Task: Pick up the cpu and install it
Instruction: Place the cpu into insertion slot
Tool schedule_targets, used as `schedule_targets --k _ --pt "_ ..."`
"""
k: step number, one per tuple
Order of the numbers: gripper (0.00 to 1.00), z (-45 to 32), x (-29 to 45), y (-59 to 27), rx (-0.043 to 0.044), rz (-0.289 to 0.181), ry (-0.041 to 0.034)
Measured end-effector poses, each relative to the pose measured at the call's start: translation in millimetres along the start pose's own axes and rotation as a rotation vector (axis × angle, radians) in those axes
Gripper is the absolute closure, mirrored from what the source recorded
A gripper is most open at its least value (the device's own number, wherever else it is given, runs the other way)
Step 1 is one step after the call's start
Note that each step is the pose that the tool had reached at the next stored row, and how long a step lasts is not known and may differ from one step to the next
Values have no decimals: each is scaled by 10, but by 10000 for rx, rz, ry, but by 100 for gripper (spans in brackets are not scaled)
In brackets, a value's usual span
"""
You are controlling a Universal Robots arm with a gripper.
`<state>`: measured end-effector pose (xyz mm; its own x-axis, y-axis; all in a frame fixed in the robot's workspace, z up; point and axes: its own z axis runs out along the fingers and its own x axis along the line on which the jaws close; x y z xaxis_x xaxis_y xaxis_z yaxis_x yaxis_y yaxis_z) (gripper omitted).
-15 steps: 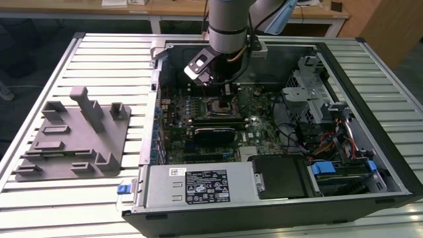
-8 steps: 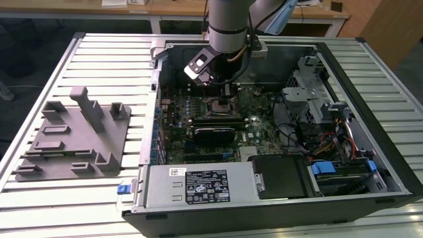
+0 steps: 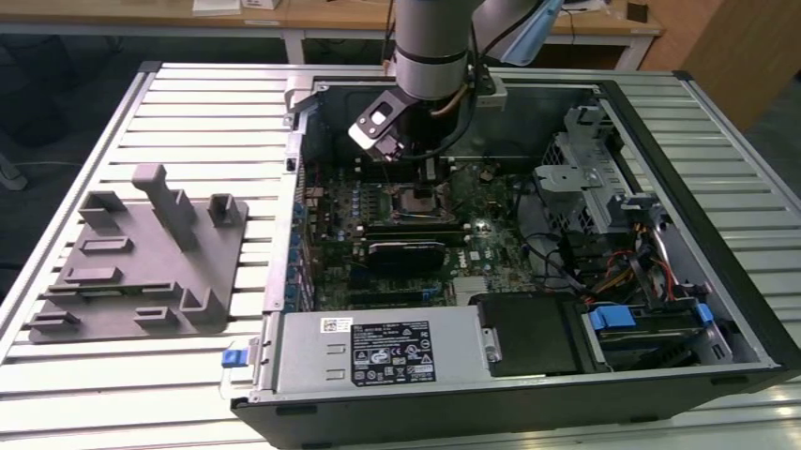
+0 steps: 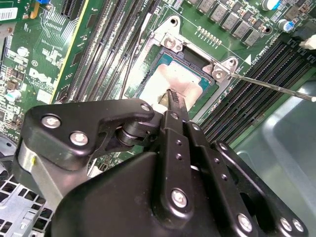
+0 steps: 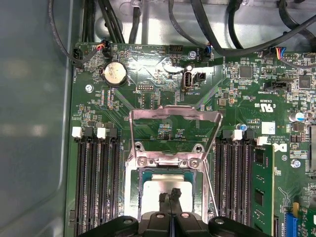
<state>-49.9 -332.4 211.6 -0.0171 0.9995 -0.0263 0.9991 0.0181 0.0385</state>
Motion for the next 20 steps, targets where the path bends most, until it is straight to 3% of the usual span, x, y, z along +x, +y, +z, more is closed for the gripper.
schedule_targets --k 4,10,12,20 --pt "89 -12 -1 0 3 0 -5" --pt "89 -110 -3 4 1 0 -1" --pt "89 -110 -3 5 -1 0 1" --pt "89 12 0 -1 -2 -1 0"
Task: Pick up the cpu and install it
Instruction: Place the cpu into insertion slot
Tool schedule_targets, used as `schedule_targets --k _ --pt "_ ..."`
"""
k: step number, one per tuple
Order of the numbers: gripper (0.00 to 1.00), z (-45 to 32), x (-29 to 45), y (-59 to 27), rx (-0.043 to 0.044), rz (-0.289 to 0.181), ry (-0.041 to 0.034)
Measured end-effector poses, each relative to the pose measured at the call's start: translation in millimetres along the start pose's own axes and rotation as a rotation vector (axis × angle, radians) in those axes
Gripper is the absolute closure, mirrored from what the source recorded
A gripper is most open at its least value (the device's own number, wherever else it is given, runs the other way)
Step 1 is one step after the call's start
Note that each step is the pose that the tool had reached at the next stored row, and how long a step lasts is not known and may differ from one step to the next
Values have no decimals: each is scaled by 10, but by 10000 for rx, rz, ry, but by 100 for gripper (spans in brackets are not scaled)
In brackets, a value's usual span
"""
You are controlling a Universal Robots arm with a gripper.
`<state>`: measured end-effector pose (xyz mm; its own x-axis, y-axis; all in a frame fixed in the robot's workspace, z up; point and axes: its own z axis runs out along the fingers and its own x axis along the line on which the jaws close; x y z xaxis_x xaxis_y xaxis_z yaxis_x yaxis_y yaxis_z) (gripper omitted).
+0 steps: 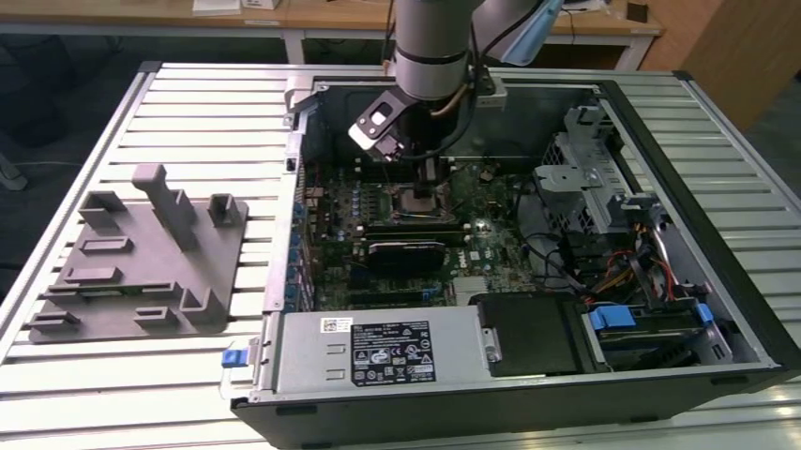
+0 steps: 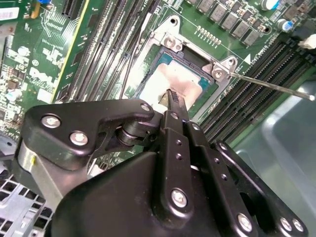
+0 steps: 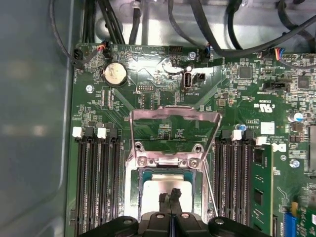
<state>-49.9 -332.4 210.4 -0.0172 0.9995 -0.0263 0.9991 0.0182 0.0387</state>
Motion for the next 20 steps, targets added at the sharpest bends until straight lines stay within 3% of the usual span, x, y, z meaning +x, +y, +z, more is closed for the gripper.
schedule_targets --k 9,20 --pt "89 110 3 -5 2 0 -2" --pt "89 134 3 -6 2 1 -1"
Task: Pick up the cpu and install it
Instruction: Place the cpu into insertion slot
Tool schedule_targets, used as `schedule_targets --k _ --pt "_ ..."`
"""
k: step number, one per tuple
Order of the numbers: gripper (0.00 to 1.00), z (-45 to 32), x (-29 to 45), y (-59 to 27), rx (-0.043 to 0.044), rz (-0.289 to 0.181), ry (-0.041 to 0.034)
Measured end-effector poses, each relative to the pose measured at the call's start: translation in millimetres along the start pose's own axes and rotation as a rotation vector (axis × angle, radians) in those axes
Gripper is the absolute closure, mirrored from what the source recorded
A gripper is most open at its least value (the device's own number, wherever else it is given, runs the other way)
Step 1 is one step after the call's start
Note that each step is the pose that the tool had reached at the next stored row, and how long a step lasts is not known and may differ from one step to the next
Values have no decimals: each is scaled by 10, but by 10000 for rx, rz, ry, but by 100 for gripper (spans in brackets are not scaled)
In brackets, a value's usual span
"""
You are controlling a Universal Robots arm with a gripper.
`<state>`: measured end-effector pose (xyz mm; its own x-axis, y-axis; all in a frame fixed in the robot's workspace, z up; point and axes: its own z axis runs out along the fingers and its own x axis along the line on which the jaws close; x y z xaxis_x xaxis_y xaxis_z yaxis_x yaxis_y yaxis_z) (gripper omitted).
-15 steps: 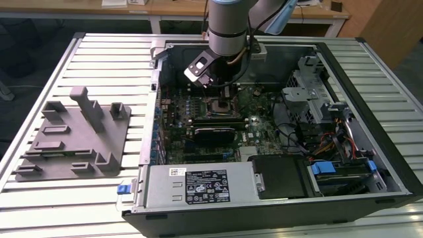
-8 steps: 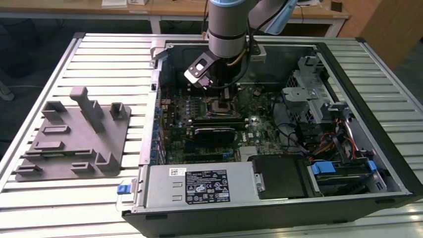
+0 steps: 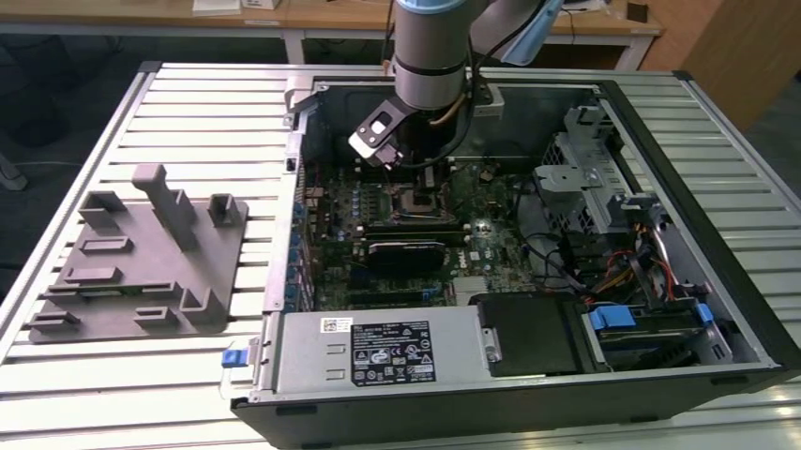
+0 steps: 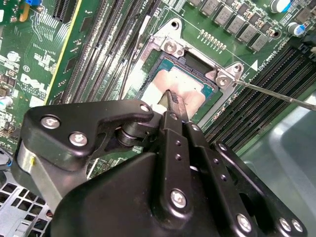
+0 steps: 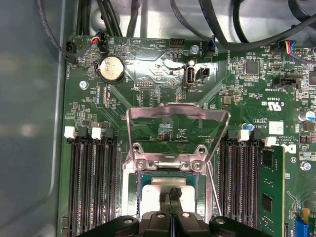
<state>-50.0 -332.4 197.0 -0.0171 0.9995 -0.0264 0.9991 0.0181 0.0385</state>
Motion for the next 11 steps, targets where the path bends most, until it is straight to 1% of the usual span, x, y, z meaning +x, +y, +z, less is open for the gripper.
schedule_targets --k 4,6,11 --pt "89 -25 3 4 -15 1 23" --pt "89 -60 -1 3 -1 0 2" --pt "89 -164 -4 7 -1 -1 2"
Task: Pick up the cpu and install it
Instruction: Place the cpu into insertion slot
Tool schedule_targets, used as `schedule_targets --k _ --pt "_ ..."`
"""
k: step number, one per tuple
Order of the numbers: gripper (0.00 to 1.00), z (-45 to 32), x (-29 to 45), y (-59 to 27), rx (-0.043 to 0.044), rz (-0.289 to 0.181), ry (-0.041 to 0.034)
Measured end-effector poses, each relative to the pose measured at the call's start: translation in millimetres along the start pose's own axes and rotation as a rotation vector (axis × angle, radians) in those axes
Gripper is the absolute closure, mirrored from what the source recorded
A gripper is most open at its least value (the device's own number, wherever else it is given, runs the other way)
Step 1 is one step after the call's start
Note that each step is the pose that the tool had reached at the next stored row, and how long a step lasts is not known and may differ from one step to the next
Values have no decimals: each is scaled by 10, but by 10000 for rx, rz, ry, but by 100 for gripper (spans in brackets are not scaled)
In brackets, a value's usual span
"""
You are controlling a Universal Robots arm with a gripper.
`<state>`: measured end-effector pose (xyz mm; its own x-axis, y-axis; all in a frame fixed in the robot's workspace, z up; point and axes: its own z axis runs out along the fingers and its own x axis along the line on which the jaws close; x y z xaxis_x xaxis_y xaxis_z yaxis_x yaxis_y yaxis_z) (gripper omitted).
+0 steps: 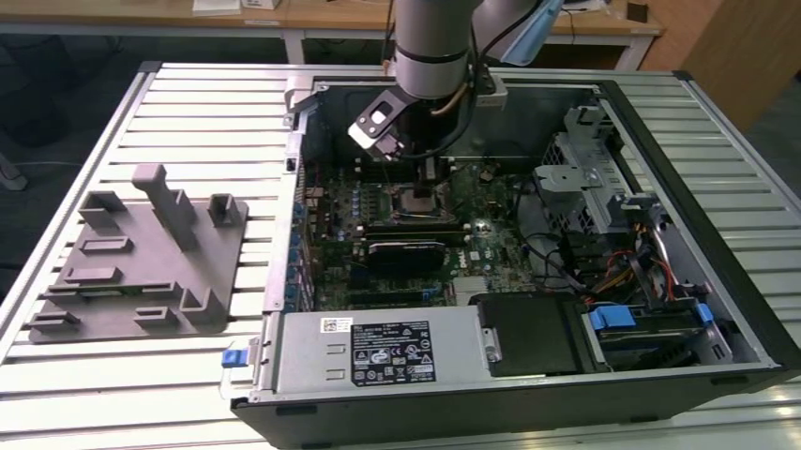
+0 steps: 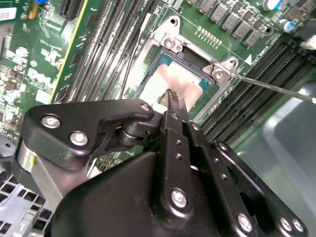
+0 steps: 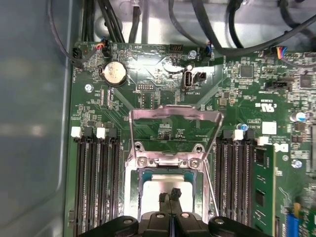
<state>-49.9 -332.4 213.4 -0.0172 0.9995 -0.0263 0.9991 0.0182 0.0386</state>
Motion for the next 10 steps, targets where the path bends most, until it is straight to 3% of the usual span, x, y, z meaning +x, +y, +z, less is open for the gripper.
schedule_targets --k 10 --pt "89 -255 -7 10 0 1 0"
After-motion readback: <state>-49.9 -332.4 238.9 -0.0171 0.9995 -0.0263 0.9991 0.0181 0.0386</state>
